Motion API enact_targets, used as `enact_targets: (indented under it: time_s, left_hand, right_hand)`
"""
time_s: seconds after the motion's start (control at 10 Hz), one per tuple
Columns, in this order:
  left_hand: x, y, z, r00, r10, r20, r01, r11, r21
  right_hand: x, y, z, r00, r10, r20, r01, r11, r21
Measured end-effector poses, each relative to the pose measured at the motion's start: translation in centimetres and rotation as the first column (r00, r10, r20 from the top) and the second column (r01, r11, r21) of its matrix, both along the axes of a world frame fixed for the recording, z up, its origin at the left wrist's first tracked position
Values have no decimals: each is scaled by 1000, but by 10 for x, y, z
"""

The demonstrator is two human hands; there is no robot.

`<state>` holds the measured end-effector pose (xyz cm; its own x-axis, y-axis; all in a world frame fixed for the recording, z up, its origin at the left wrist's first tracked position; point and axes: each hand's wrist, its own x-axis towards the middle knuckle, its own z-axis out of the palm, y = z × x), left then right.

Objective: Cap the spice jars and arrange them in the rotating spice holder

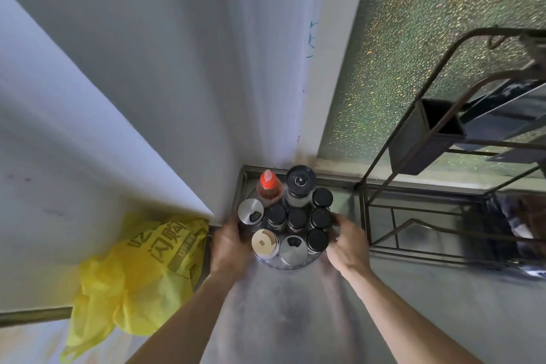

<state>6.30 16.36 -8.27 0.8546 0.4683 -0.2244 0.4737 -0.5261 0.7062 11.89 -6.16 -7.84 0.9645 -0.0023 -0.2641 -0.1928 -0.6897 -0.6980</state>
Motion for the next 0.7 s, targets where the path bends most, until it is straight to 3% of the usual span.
enact_targets:
  time_s: [0.3,0.5,0.7]
  left_hand:
    - [2,1,-8,998,-57,7,56,996,63]
    - [-8,2,2,989,-145,21,144,989,15]
    - [-39,-5,30,991,-129,-44,136,968,209]
  right_hand:
    - [2,1,-4,999,-1,-40,1,1000,-17]
    - [-10,-2,5,999,22,-28,-22,1000,-22]
    - [-52,-15,33,991,137,10,-131,964,-232]
